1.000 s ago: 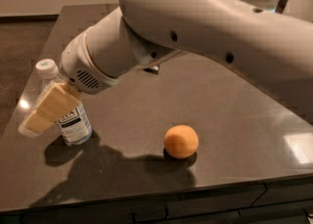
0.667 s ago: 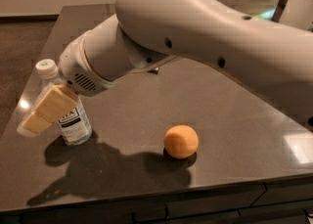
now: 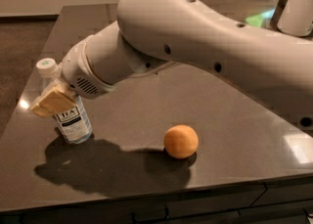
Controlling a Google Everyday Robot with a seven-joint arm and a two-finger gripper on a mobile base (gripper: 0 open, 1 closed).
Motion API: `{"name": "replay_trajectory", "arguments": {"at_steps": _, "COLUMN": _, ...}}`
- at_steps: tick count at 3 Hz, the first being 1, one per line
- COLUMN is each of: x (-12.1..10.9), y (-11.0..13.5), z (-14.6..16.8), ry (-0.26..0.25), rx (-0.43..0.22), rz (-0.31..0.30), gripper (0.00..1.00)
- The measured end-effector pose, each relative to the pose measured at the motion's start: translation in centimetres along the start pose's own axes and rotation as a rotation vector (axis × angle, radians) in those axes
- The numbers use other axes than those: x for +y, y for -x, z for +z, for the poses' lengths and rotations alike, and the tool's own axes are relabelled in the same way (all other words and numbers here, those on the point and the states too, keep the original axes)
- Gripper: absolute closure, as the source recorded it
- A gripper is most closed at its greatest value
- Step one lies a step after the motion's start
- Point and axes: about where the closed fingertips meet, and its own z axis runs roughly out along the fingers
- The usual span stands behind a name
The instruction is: Move blue plastic bottle near blue chip bag
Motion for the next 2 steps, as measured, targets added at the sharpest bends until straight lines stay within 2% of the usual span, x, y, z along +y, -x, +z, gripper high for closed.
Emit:
{"name": "replay_trajectory", "arguments": {"at_steps": 1, "x": -0.8, "y": -0.3, "z": -0.6, "ry": -0.012, "rx": -0.002, "rz": -0.005, "gripper": 0.65}}
{"name": "replay_trajectory", "arguments": {"at_steps": 2, "x": -3.6, "y": -0.3, "z": -2.5, "ry": -0.048, "rx": -0.007, "rz": 0.033, "gripper": 0.88}}
